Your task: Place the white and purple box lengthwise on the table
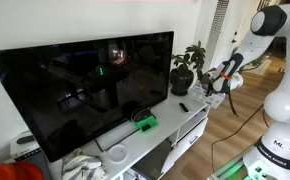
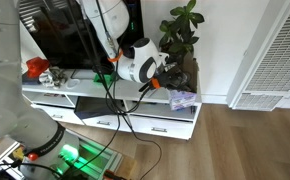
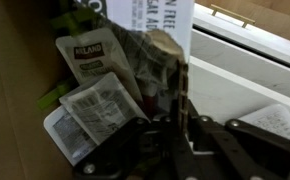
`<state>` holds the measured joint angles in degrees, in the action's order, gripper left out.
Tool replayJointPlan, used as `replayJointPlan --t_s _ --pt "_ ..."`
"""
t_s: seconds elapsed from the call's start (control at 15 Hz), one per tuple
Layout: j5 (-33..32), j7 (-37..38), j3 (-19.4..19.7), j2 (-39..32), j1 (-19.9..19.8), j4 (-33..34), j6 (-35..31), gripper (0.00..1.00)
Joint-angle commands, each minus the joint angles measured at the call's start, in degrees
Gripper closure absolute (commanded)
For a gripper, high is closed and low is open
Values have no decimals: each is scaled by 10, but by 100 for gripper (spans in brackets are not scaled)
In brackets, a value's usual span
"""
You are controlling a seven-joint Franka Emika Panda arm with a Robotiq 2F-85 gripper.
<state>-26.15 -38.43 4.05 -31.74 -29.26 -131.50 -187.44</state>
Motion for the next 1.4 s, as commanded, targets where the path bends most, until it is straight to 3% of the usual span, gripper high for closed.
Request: replayJointPlan --t_s 0.0,0.4,0.67,1.0,1.13,1.33 --pt "-69 -64 -35 64 -55 -53 -28 98" --pt "-165 -148 -95 58 -134 -60 -35 98" --pt "-188 -180 -137 42 -180 -47 -19 98" --pt "-182 -226 -72 22 -134 -5 -38 98" --pt "-169 -216 -84 12 -141 -18 -15 92" --pt "-169 -219 -74 3 -139 -4 -15 92"
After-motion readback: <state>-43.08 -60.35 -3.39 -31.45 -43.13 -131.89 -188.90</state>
